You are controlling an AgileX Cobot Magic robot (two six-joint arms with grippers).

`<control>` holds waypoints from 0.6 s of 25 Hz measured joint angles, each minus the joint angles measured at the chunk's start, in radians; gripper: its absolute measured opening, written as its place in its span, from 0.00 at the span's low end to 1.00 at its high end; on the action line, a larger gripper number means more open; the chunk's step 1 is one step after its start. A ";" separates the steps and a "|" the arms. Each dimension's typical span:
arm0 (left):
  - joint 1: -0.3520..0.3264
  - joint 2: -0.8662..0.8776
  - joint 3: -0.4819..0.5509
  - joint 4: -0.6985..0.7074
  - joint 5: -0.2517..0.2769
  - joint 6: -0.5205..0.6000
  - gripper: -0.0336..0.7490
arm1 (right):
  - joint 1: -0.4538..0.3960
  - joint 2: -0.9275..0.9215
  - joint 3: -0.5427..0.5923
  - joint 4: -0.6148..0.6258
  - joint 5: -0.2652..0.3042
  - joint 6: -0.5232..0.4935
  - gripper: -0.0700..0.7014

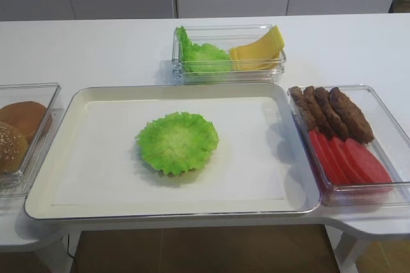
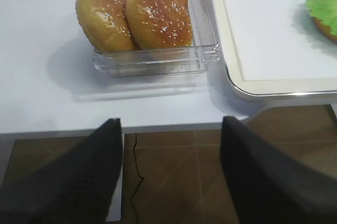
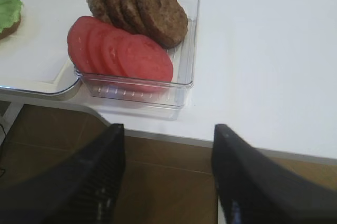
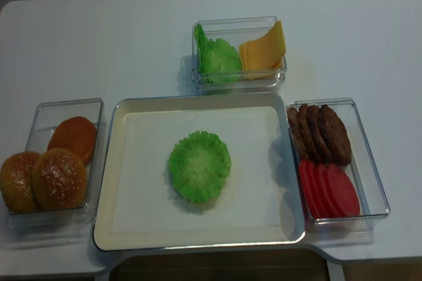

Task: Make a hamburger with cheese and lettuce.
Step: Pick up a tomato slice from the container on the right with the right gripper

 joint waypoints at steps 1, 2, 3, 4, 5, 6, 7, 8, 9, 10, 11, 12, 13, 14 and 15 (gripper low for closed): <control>0.000 0.000 0.000 0.000 0.000 0.000 0.60 | 0.000 0.000 0.000 0.000 0.000 0.000 0.61; 0.000 0.000 0.000 0.000 0.000 0.000 0.60 | 0.000 0.000 0.000 0.000 0.000 0.000 0.61; 0.000 0.000 0.000 0.000 0.000 0.000 0.60 | 0.000 0.000 0.000 0.000 0.000 0.000 0.61; 0.000 0.000 0.000 0.000 0.000 0.000 0.60 | 0.000 0.000 0.000 0.000 0.000 0.000 0.61; 0.000 0.000 0.000 0.000 0.000 0.000 0.60 | 0.000 0.000 0.000 0.000 0.000 0.000 0.61; 0.000 0.000 0.000 0.000 0.000 0.000 0.60 | 0.000 0.000 0.000 0.000 0.000 0.000 0.61; 0.000 0.000 0.000 0.000 0.000 0.000 0.60 | 0.000 0.000 0.000 0.000 0.000 0.000 0.61; 0.000 0.000 0.000 0.000 0.000 0.000 0.60 | 0.000 0.000 0.000 0.000 0.000 0.000 0.61; 0.000 0.000 0.000 0.000 0.000 0.000 0.60 | 0.000 0.000 0.000 0.000 0.000 0.000 0.61; 0.000 0.000 0.000 0.000 0.000 0.000 0.60 | 0.000 0.000 0.000 0.000 0.000 0.000 0.61; 0.000 0.000 0.000 0.000 0.000 0.000 0.60 | 0.000 0.000 0.000 0.000 0.000 0.000 0.61; 0.000 0.000 0.000 0.000 0.000 0.000 0.60 | 0.000 0.000 0.000 0.000 0.000 0.000 0.61; 0.000 0.000 0.000 0.000 0.000 0.000 0.60 | 0.000 0.000 0.000 0.000 0.000 0.000 0.61; 0.000 0.000 0.000 0.000 0.000 0.000 0.60 | 0.000 0.000 0.000 0.000 0.000 0.000 0.61; 0.000 0.000 0.000 0.000 0.000 0.000 0.60 | 0.000 0.000 0.000 0.000 0.000 0.000 0.61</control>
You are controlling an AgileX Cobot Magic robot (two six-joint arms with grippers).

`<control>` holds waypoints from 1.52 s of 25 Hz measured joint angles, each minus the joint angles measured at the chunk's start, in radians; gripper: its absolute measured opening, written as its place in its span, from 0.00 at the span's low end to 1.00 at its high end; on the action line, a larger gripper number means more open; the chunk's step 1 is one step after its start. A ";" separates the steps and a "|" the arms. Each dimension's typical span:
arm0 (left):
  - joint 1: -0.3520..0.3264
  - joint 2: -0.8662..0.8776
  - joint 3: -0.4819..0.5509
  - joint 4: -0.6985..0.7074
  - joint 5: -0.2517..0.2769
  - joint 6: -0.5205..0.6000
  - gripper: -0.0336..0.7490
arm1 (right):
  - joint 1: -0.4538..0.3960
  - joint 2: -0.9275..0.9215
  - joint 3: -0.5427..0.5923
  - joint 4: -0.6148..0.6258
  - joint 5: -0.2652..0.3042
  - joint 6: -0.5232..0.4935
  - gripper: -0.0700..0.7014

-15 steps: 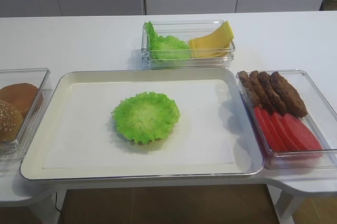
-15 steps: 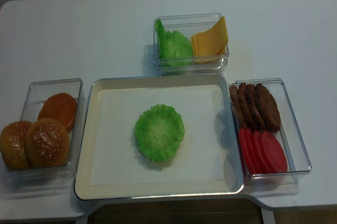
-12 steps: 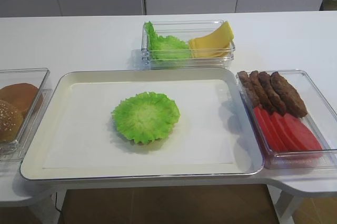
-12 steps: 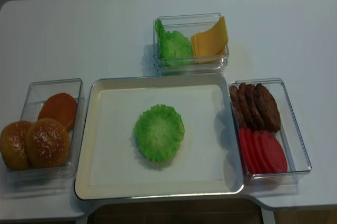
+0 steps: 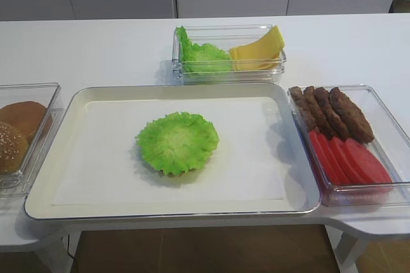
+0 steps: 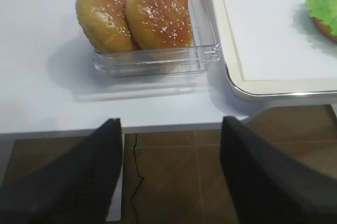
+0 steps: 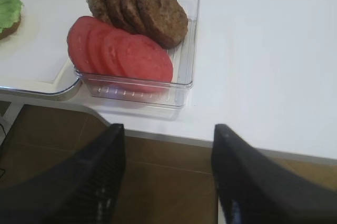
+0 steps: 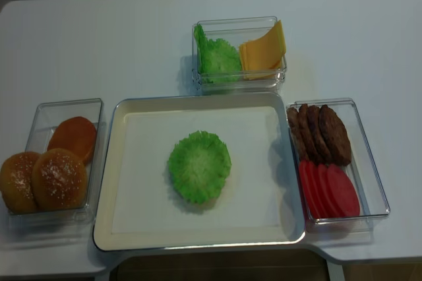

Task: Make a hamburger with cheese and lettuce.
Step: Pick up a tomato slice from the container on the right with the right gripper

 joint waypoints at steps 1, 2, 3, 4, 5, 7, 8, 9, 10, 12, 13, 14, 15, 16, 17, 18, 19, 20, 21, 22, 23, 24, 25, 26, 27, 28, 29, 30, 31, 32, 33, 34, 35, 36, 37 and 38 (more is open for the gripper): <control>0.000 0.000 0.000 0.000 0.000 0.000 0.60 | 0.000 0.000 0.000 0.000 0.000 0.000 0.61; 0.000 0.000 0.000 0.000 0.000 0.000 0.60 | 0.000 0.000 0.000 0.000 0.000 0.000 0.61; 0.000 0.000 0.000 0.000 0.000 0.000 0.60 | 0.000 0.000 0.000 0.000 0.000 0.000 0.61; 0.000 0.000 0.000 0.000 0.000 0.000 0.60 | 0.000 0.000 0.000 0.000 0.000 0.000 0.61; 0.000 0.000 0.000 0.000 0.000 0.000 0.60 | 0.000 0.000 0.000 0.000 0.000 0.000 0.61; 0.000 0.000 0.000 0.000 0.000 0.000 0.60 | 0.000 0.000 0.000 0.000 0.000 0.000 0.61; 0.000 0.000 0.000 0.000 0.000 0.000 0.60 | 0.000 0.000 0.000 0.000 0.000 0.000 0.61; 0.000 0.000 0.000 0.000 0.000 0.000 0.60 | 0.000 0.000 0.000 0.000 0.000 0.000 0.61; 0.000 0.000 0.000 0.000 0.000 0.000 0.60 | 0.000 0.000 0.000 0.000 0.000 0.000 0.61; 0.000 0.000 0.000 0.000 0.000 0.000 0.60 | 0.000 0.000 0.000 0.000 0.000 0.000 0.61; 0.000 0.000 0.000 0.000 0.000 0.000 0.60 | 0.000 0.000 0.000 0.000 0.000 0.000 0.61; 0.000 0.000 0.000 0.000 0.000 0.000 0.60 | 0.000 0.000 0.000 0.000 0.000 0.000 0.61; 0.000 0.000 0.000 0.000 0.000 0.000 0.60 | 0.000 0.000 0.000 0.000 0.000 0.000 0.61; 0.000 0.000 0.000 0.000 0.000 0.000 0.60 | 0.000 0.000 0.000 0.000 0.000 0.000 0.61; 0.000 0.000 0.000 0.000 0.000 0.000 0.60 | 0.000 0.000 0.000 0.000 0.000 0.000 0.61; 0.000 0.000 0.000 0.000 0.000 0.000 0.60 | 0.000 0.000 0.000 0.000 0.000 0.000 0.61; 0.000 0.000 0.000 0.000 0.000 0.000 0.60 | 0.000 0.000 0.000 0.000 0.000 0.000 0.61; 0.000 0.000 0.000 0.000 0.000 0.000 0.60 | 0.000 0.000 0.000 0.000 0.000 0.000 0.61; 0.000 0.000 0.000 0.000 0.000 0.000 0.60 | 0.000 0.000 0.000 0.000 0.000 0.000 0.61; 0.000 0.000 0.000 0.000 0.000 0.000 0.60 | 0.000 0.000 0.000 0.000 0.000 0.000 0.61; 0.000 0.000 0.000 0.000 0.000 0.000 0.60 | 0.000 0.000 0.000 0.000 0.000 0.000 0.61; 0.000 0.000 0.000 0.000 0.000 0.000 0.60 | 0.000 0.000 0.000 0.000 0.000 0.009 0.61; 0.000 0.000 0.000 0.000 0.000 0.000 0.60 | 0.000 0.000 0.000 0.000 0.000 0.024 0.61; 0.000 0.000 0.000 0.000 0.000 0.000 0.60 | 0.000 0.000 0.000 0.000 0.000 0.041 0.61; 0.000 0.000 0.000 0.000 0.000 0.000 0.60 | 0.000 0.000 0.000 0.000 0.000 0.055 0.61; 0.000 0.000 0.000 0.000 0.000 0.000 0.60 | 0.000 0.000 0.000 0.000 0.000 0.065 0.61; 0.000 0.000 0.000 0.000 0.000 0.000 0.60 | 0.000 0.000 -0.005 0.008 0.000 0.083 0.61; 0.000 0.000 0.000 0.000 0.000 0.000 0.60 | 0.000 0.000 -0.010 0.016 0.000 0.083 0.61; 0.000 0.000 0.000 0.000 0.000 0.000 0.60 | 0.000 0.000 -0.022 0.028 0.000 0.091 0.61; 0.000 0.000 0.000 0.000 0.000 0.000 0.60 | 0.000 0.000 -0.034 0.035 0.000 0.094 0.61; 0.000 0.000 0.000 0.000 0.000 0.000 0.60 | 0.000 0.000 -0.053 0.042 0.000 0.096 0.61; 0.000 0.000 0.000 0.000 0.000 0.000 0.60 | 0.000 0.000 -0.068 0.044 0.000 0.098 0.61; 0.000 0.000 0.000 0.000 0.000 0.000 0.60 | 0.000 0.005 -0.088 0.044 0.000 0.100 0.61; 0.000 0.000 0.000 0.000 0.000 0.000 0.60 | 0.000 0.017 -0.108 0.046 0.000 0.105 0.61; 0.000 0.000 0.000 0.000 0.000 0.000 0.60 | 0.000 0.034 -0.126 0.046 0.000 0.112 0.61; 0.000 0.000 0.000 0.000 0.000 0.000 0.60 | 0.000 0.058 -0.147 0.049 -0.009 0.117 0.61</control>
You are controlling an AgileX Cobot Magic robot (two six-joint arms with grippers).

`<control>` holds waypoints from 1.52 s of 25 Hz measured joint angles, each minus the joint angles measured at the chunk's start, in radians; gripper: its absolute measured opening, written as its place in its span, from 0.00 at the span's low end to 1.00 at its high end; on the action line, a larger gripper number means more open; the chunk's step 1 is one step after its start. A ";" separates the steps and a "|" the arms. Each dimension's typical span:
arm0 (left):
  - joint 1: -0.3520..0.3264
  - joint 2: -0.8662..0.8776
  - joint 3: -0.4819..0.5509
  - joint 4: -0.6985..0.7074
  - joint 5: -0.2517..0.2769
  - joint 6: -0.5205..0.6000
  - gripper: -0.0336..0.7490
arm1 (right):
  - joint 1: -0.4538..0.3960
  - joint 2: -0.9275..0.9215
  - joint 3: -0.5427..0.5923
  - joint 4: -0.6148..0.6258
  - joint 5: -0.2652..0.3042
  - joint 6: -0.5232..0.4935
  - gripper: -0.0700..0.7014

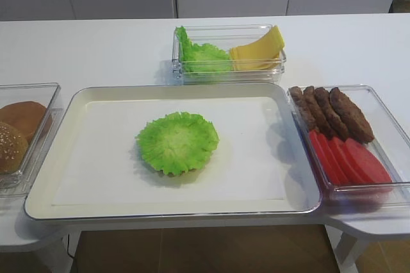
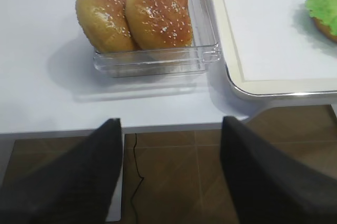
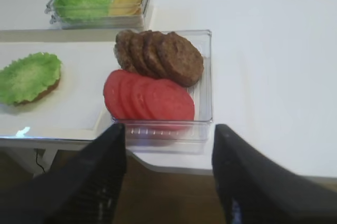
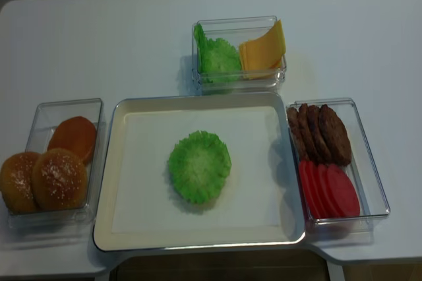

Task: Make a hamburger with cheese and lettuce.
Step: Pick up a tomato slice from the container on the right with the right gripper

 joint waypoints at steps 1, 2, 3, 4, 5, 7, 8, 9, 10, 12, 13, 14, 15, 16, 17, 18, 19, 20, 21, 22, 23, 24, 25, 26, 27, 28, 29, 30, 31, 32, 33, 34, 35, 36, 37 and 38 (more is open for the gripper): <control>0.000 0.000 0.000 0.000 0.000 0.000 0.60 | 0.000 0.023 -0.018 0.008 -0.015 0.005 0.61; 0.000 0.000 0.000 0.000 0.000 0.000 0.60 | 0.000 0.052 -0.039 0.021 -0.033 0.007 0.61; 0.000 0.000 0.000 0.000 0.000 0.000 0.60 | 0.000 0.084 -0.058 0.039 -0.056 0.007 0.61; 0.000 0.000 0.000 0.000 0.000 0.000 0.60 | 0.000 0.119 -0.077 0.059 -0.076 0.008 0.61; 0.000 0.000 0.000 0.000 0.000 0.000 0.60 | 0.000 0.150 -0.092 0.076 -0.092 0.008 0.61; 0.000 0.000 0.000 0.000 0.000 0.000 0.60 | 0.000 0.236 -0.124 0.113 -0.112 0.008 0.61; 0.000 0.000 0.000 0.000 0.000 0.000 0.60 | 0.000 0.274 -0.136 0.124 -0.117 0.008 0.61; 0.000 0.000 0.000 0.000 0.000 0.000 0.60 | 0.000 0.321 -0.150 0.135 -0.120 0.008 0.61; 0.000 0.000 0.000 0.000 0.000 0.000 0.60 | 0.000 0.369 -0.163 0.143 -0.122 0.008 0.61; 0.000 0.000 0.000 0.000 0.000 0.000 0.60 | 0.000 0.454 -0.187 0.150 -0.124 0.006 0.61; 0.000 0.000 0.000 0.000 0.000 0.000 0.60 | 0.000 0.500 -0.200 0.152 -0.126 0.006 0.61; 0.000 0.000 0.000 0.000 0.000 0.000 0.60 | 0.000 0.545 -0.214 0.155 -0.126 0.006 0.61; 0.000 0.000 0.000 0.000 0.000 0.000 0.60 | 0.000 0.589 -0.228 0.162 -0.128 0.006 0.61; 0.000 0.000 0.000 0.000 0.000 0.000 0.60 | 0.000 0.625 -0.240 0.172 -0.131 0.006 0.61; 0.000 0.000 0.000 0.000 0.000 0.000 0.60 | 0.000 0.666 -0.253 0.187 -0.133 0.004 0.61; 0.000 0.000 0.000 0.000 0.000 0.000 0.60 | 0.000 0.707 -0.266 0.205 -0.133 -0.006 0.61; 0.000 0.000 0.000 0.000 0.000 0.000 0.60 | 0.000 0.739 -0.273 0.223 -0.135 -0.016 0.61; 0.000 0.000 0.000 0.000 0.000 0.000 0.60 | 0.000 0.782 -0.283 0.243 -0.141 -0.025 0.61; 0.000 0.000 0.000 0.000 0.000 0.000 0.60 | 0.000 0.810 -0.291 0.257 -0.145 -0.035 0.61; 0.000 0.000 0.000 0.000 0.000 0.000 0.60 | 0.000 0.841 -0.302 0.269 -0.150 -0.035 0.61; 0.000 0.000 0.000 0.000 0.000 0.000 0.60 | 0.000 0.866 -0.308 0.274 -0.153 -0.035 0.61; 0.000 0.000 0.000 0.000 0.000 0.000 0.60 | 0.000 0.892 -0.315 0.278 -0.155 -0.040 0.61; 0.000 0.000 0.000 0.000 0.000 0.000 0.60 | 0.000 0.915 -0.320 0.281 -0.158 -0.045 0.61; 0.000 0.000 0.000 0.000 0.000 0.000 0.60 | 0.002 0.933 -0.322 0.281 -0.161 -0.049 0.61; 0.000 0.000 0.000 0.000 0.000 0.000 0.60 | 0.011 0.953 -0.327 0.277 -0.162 -0.051 0.61; 0.000 0.000 0.000 0.000 0.000 0.000 0.60 | 0.032 0.976 -0.332 0.270 -0.162 -0.051 0.61; 0.000 0.000 0.000 0.000 0.000 0.000 0.60 | 0.053 0.993 -0.332 0.257 -0.169 -0.053 0.61; 0.000 0.000 0.000 0.000 0.000 0.000 0.60 | 0.084 1.013 -0.332 0.237 -0.172 -0.042 0.61; 0.000 0.000 0.000 0.000 0.000 0.000 0.60 | 0.112 1.031 -0.334 0.210 -0.179 -0.017 0.61; 0.000 0.000 0.000 0.000 0.000 0.000 0.60 | 0.148 1.054 -0.334 0.169 -0.187 0.017 0.61; 0.000 0.000 0.000 0.000 0.000 0.000 0.60 | 0.185 1.077 -0.334 0.125 -0.194 0.057 0.61; 0.000 0.000 0.000 0.000 0.000 0.000 0.60 | 0.216 1.097 -0.334 0.088 -0.199 0.088 0.61; 0.000 0.000 0.000 0.000 0.000 0.000 0.60 | 0.258 1.127 -0.334 0.041 -0.203 0.123 0.61; 0.000 0.000 0.000 0.000 0.000 0.000 0.60 | 0.287 1.149 -0.334 0.012 -0.208 0.145 0.61; 0.000 0.000 0.000 0.000 0.000 0.000 0.60 | 0.315 1.171 -0.337 -0.015 -0.210 0.169 0.61; 0.000 0.000 0.000 0.000 0.000 0.000 0.60 | 0.347 1.198 -0.342 -0.046 -0.210 0.200 0.61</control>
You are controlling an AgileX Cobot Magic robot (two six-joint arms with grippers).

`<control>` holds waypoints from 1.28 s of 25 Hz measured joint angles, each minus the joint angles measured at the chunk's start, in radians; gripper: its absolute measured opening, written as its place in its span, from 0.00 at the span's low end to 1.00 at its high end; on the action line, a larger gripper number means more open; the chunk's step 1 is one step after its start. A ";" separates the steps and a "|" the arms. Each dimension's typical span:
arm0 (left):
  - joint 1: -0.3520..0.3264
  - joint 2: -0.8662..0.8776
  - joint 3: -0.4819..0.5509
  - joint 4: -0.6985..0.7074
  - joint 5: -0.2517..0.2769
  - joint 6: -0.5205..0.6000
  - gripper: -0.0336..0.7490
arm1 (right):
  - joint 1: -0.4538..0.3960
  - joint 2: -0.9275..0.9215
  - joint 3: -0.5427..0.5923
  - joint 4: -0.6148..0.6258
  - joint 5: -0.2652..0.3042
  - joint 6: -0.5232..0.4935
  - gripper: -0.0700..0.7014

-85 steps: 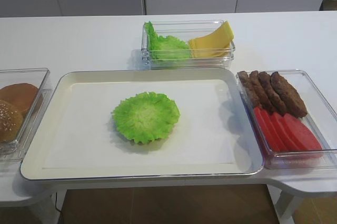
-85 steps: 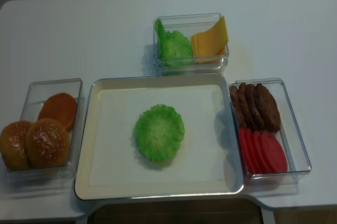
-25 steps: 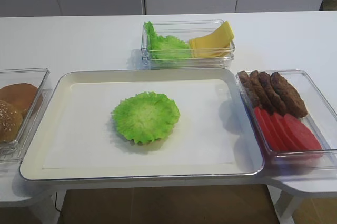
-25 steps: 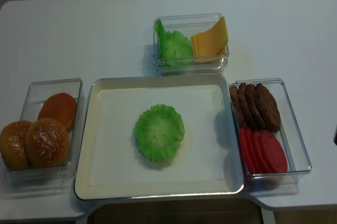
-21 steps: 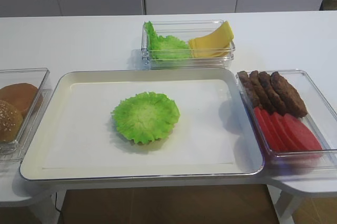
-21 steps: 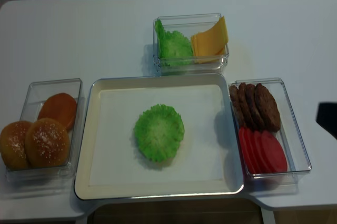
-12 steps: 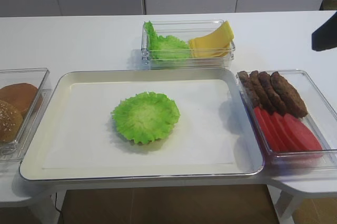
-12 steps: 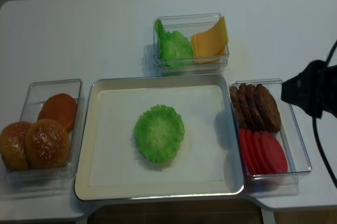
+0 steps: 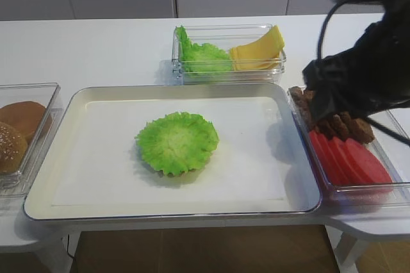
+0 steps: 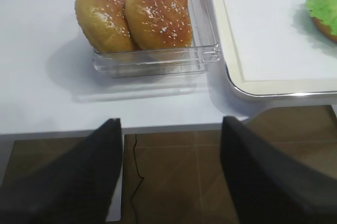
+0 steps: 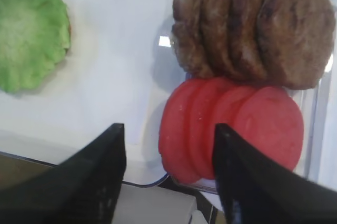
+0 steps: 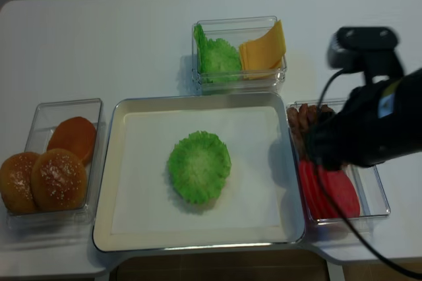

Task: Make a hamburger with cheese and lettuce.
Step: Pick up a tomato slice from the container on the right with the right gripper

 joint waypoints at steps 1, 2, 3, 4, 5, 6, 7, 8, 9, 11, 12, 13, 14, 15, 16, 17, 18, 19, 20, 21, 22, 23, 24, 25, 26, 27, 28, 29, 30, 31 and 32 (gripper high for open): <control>0.000 0.000 0.000 0.000 0.000 0.000 0.60 | 0.030 0.027 -0.005 -0.033 -0.001 0.032 0.61; 0.000 0.000 0.000 0.000 0.000 0.000 0.60 | 0.059 0.055 -0.013 -0.069 -0.001 0.065 0.61; 0.000 0.000 0.000 0.000 0.000 0.000 0.60 | 0.082 0.077 -0.025 -0.098 0.002 0.091 0.60; 0.000 0.000 0.000 0.000 0.000 0.000 0.60 | 0.106 0.104 -0.038 -0.132 0.008 0.119 0.59; 0.000 0.000 0.000 0.000 0.000 0.000 0.60 | 0.127 0.129 -0.053 -0.165 0.021 0.144 0.58; 0.000 0.000 0.000 0.000 0.000 0.000 0.60 | 0.146 0.152 -0.068 -0.192 0.035 0.163 0.56; 0.000 0.000 0.000 0.000 0.000 0.000 0.60 | 0.162 0.173 -0.081 -0.211 0.048 0.175 0.55; 0.000 0.000 0.000 0.000 0.000 0.000 0.60 | 0.173 0.189 -0.094 -0.231 0.065 0.186 0.54; 0.000 0.000 0.000 0.000 0.000 0.000 0.60 | 0.183 0.205 -0.102 -0.245 0.081 0.192 0.54; 0.000 0.000 0.000 0.000 0.000 0.000 0.60 | 0.195 0.239 -0.120 -0.264 0.106 0.199 0.53; 0.000 0.000 0.000 0.000 0.000 0.000 0.60 | 0.197 0.249 -0.122 -0.268 0.118 0.200 0.53; 0.000 0.000 0.000 0.000 0.000 0.000 0.60 | 0.199 0.260 -0.124 -0.270 0.131 0.202 0.52; 0.000 0.000 0.000 0.000 0.000 0.000 0.60 | 0.199 0.275 -0.124 -0.274 0.142 0.204 0.51; 0.000 0.000 0.000 0.000 0.000 0.000 0.60 | 0.199 0.284 -0.124 -0.278 0.152 0.204 0.49; 0.000 0.000 0.000 0.000 0.000 0.000 0.60 | 0.199 0.292 -0.124 -0.283 0.162 0.204 0.48; 0.000 0.000 0.000 0.000 0.000 0.000 0.60 | 0.199 0.298 -0.124 -0.288 0.167 0.204 0.46; 0.000 0.000 0.000 0.000 0.000 0.000 0.60 | 0.199 0.305 -0.124 -0.294 0.169 0.204 0.44; 0.000 0.000 0.000 0.000 0.000 0.000 0.60 | 0.199 0.307 -0.124 -0.296 0.169 0.204 0.43; 0.000 0.000 0.000 0.000 0.000 0.000 0.60 | 0.199 0.307 -0.124 -0.298 0.167 0.204 0.43; 0.000 0.000 0.000 0.000 0.000 0.000 0.60 | 0.199 0.307 -0.124 -0.299 0.166 0.204 0.42; 0.000 0.000 0.000 0.000 0.000 0.000 0.60 | 0.199 0.307 -0.124 -0.302 0.163 0.204 0.41; 0.000 0.000 0.000 0.000 0.000 0.000 0.60 | 0.199 0.307 -0.124 -0.302 0.162 0.204 0.41; 0.000 0.000 0.000 0.000 0.000 0.000 0.60 | 0.199 0.307 -0.124 -0.302 0.159 0.204 0.40; 0.000 0.000 0.000 0.000 0.000 0.000 0.60 | 0.199 0.307 -0.124 -0.302 0.157 0.204 0.40; 0.000 0.000 0.000 0.000 0.000 0.000 0.60 | 0.199 0.307 -0.124 -0.302 0.157 0.204 0.40; 0.000 0.000 0.000 0.000 0.000 0.000 0.60 | 0.199 0.307 -0.124 -0.302 0.157 0.206 0.40; 0.000 0.000 0.000 0.000 0.000 0.000 0.60 | 0.199 0.307 -0.124 -0.303 0.153 0.205 0.40; 0.000 0.000 0.000 0.000 0.000 0.000 0.60 | 0.199 0.307 -0.124 -0.305 0.148 0.205 0.39; 0.000 0.000 0.000 0.000 0.000 0.000 0.60 | 0.199 0.307 -0.124 -0.308 0.145 0.205 0.39; 0.000 0.000 0.000 0.000 0.000 0.000 0.60 | 0.199 0.307 -0.124 -0.310 0.143 0.205 0.38; 0.000 0.000 0.000 0.000 0.000 0.000 0.60 | 0.199 0.307 -0.124 -0.310 0.141 0.205 0.37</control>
